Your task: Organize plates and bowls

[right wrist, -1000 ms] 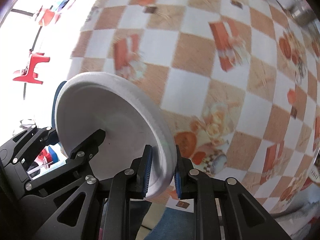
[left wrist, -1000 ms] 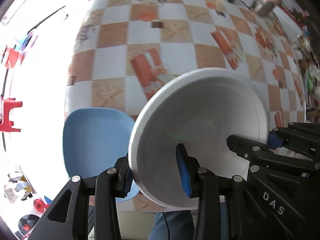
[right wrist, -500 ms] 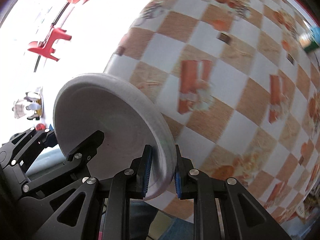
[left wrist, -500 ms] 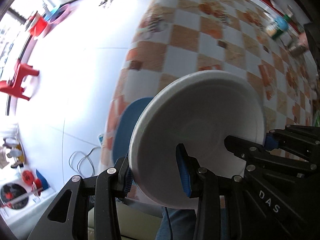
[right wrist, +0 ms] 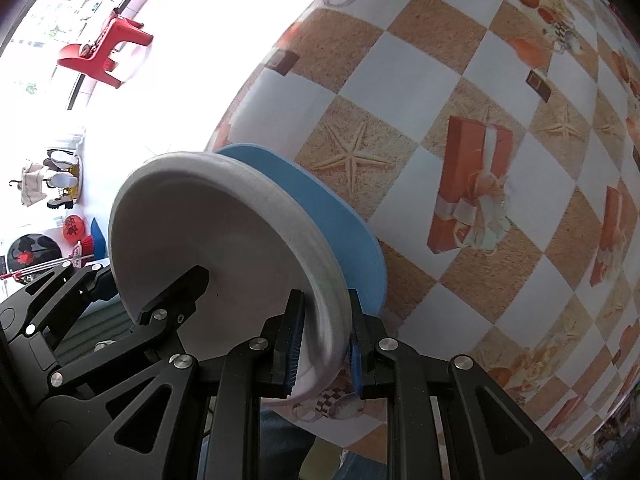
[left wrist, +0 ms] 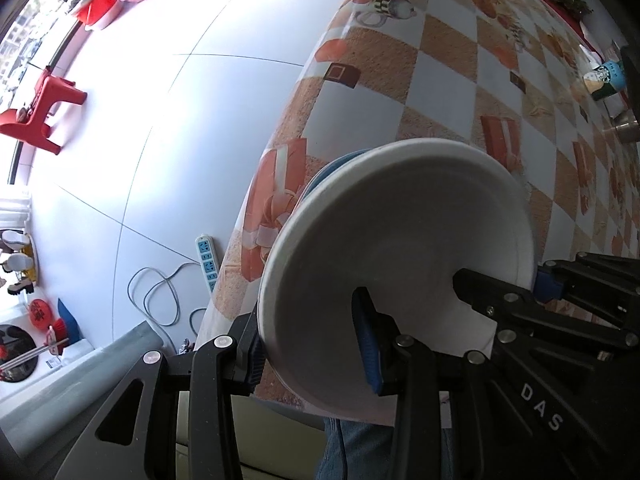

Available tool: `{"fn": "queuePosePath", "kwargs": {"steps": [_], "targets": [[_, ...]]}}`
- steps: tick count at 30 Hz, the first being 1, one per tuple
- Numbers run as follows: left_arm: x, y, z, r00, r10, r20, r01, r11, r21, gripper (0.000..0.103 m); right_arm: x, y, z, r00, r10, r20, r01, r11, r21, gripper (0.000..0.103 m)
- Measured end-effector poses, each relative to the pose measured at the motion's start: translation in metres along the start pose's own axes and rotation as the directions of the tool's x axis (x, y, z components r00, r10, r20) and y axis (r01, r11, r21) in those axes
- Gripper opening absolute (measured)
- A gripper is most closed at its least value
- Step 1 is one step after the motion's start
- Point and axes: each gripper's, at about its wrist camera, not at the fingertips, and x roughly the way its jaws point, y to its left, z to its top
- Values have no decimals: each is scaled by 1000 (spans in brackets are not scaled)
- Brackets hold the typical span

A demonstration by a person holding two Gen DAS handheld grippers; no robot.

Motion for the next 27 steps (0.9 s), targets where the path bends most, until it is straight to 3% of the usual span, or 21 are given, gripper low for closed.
{"fn": "queuePosePath", "kwargs": {"steps": [5,11,12,13,14,15,18,22,27], "targets": [[2,1,-2,1000,-19,13,19,1000,1,45,0,3,1,1000,-16,16,16,1000,-6,22],[-2,-6,-7,1000,-21,21,20,1000,23,61,-14,-4,-4,999,-8,39,8,1000,0,23],[-3,-9,-7,1000,-17,25,17,1000,25,76,-17,-5,-5,999,0,46,0,1000,2,34],[-7,-11,-9,999,4,40,-5,1000,25,83,-20,-7,-6,999,8,49,-8,1000,2,47],[-11,-12,-10,998,23,61,-25,999,27,83,-22,-7,-7,998,6,57,-6,1000,3,75],[-14,-13,-11,997,25,71,-27,999,31,83,-25,-7,-9,997,-1,73,1,1000,1,80],[-20,-13,-17,996,-1,84,-1,999,33,85,-35,-5,-12,996,2,95,-1,1000,-9,80],[-29,-13,-18,995,0,103,-4,999,34,103,-45,-4,-15,994,3,114,-3,1000,0,80],[-38,-5,-11,993,1,115,-5,999,34,103,-57,-8,-20,992,-6,128,5,1000,11,83]]}}
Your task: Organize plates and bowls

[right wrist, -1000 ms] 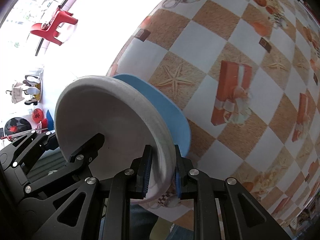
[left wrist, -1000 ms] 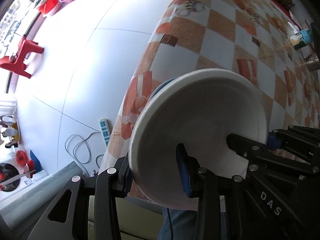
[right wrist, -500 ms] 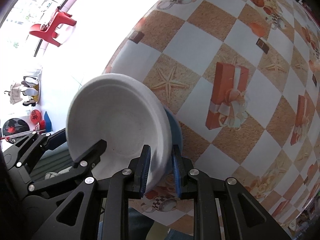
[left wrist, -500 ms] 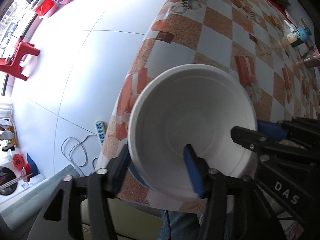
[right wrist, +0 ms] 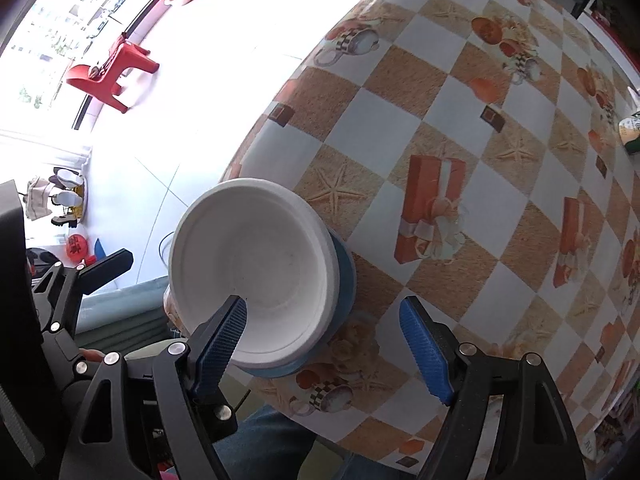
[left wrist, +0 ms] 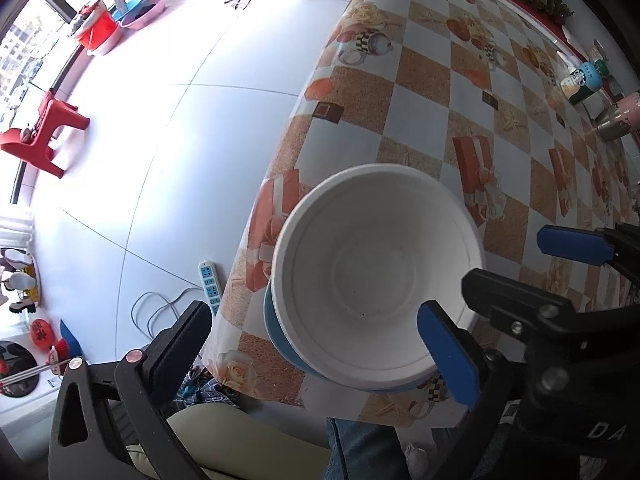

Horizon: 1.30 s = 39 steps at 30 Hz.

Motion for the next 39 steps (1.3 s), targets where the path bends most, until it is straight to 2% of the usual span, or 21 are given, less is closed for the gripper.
{"fn": "queuePosePath", "kwargs": {"steps": [1,2,6,9,19,39], "targets": [[1,1,0,1000,2,3,-2,1000,2,103,-2,0,-1,1000,-4,3,4,1000,0,89],[0,1,0,1000,0,8,0,1000,5,103,-4,2,1,1000,-11,9,11,1000,1,103],[-9,-1,-1,1000,1,31,-1,1000,15,103,-17,6,2,996,-41,75,43,999,-17,103],[-13,-4,-2,999,2,33,-3,999,32,103,-22,9,5,994,-63,90,66,998,-26,103],[-21,-9,-5,999,26,39,-29,997,68,103,-24,9,6,996,-62,59,63,998,-13,103],[-20,-17,-6,999,31,24,-33,996,86,103,-21,10,3,998,-53,31,54,998,-16,103]]}}
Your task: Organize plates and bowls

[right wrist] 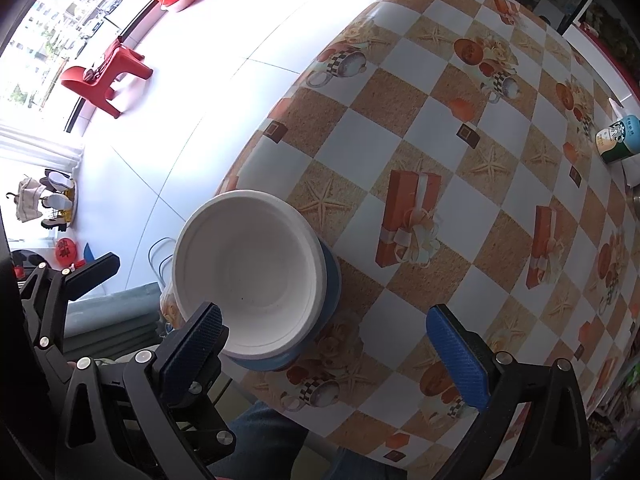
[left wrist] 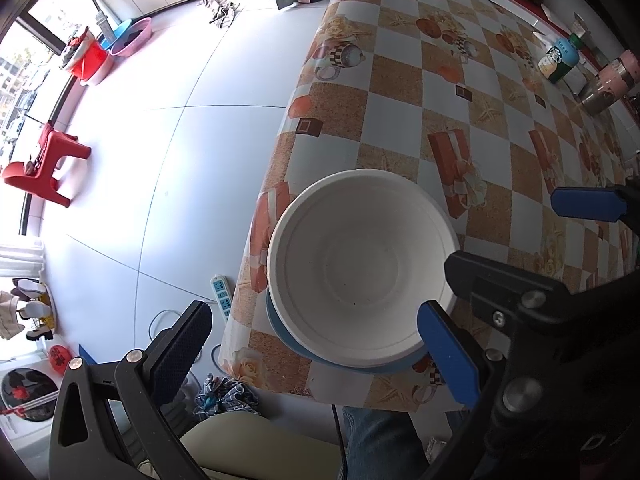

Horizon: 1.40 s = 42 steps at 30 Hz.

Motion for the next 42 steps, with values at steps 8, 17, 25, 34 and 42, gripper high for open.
{"fn": "queuePosePath", "kwargs": {"steps": [8,17,25,34,42], "targets": [[2,-1,1,1000,2,-5,-2,1000,4,103,3,1,1,1000,2,-10,-2,1000,-2,103],[3,-1,2,1000,4,-8,-4,1000,9,103,5,0,2,1000,6,-14,-6,1000,2,103],[5,-1,5,1000,7,-13,-7,1000,19,103,5,1,2,1000,9,-16,-9,1000,1,103],[7,-2,6,1000,11,-19,-10,1000,25,103,8,-3,3,1000,17,-19,-17,1000,7,103],[8,-4,7,1000,21,-24,-20,999,31,103,8,-4,3,999,25,-20,-24,1000,8,103]]}}
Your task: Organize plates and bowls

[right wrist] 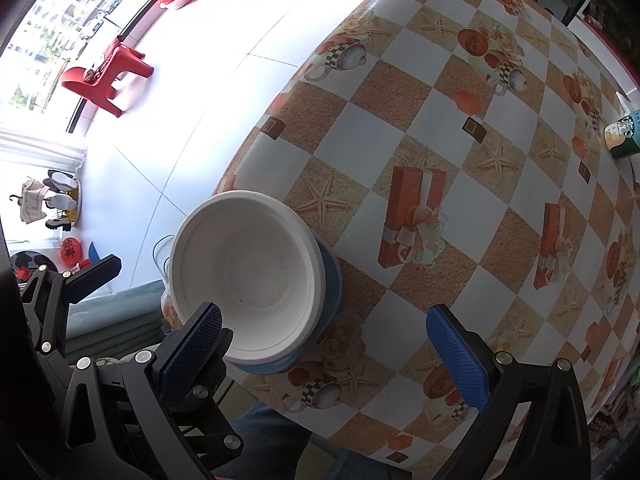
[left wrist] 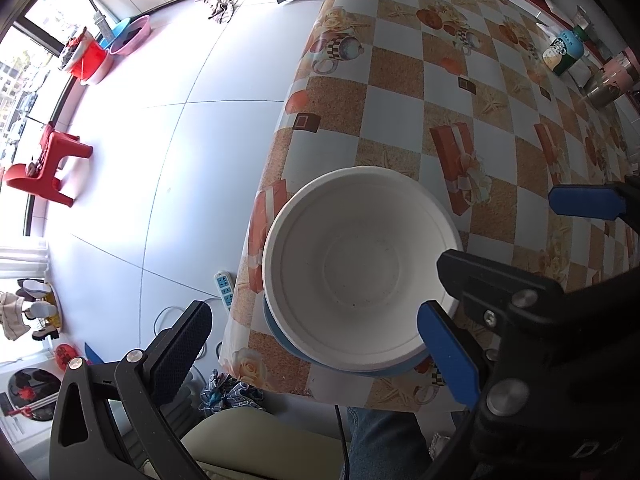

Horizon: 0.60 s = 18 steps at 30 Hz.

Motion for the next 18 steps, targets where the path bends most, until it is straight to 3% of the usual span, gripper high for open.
{"fn": "queuePosePath", "kwargs": {"steps": [15,18], "targets": [[3,-2,1,1000,24,-17,-24,1000,-5,103,3,-5,0,1000,22,-6,-22,1000,2,103],[1,-2,2,999,28,19,-28,1000,-7,103,4,-8,1,1000,30,-8,-30,1000,9,103]]}}
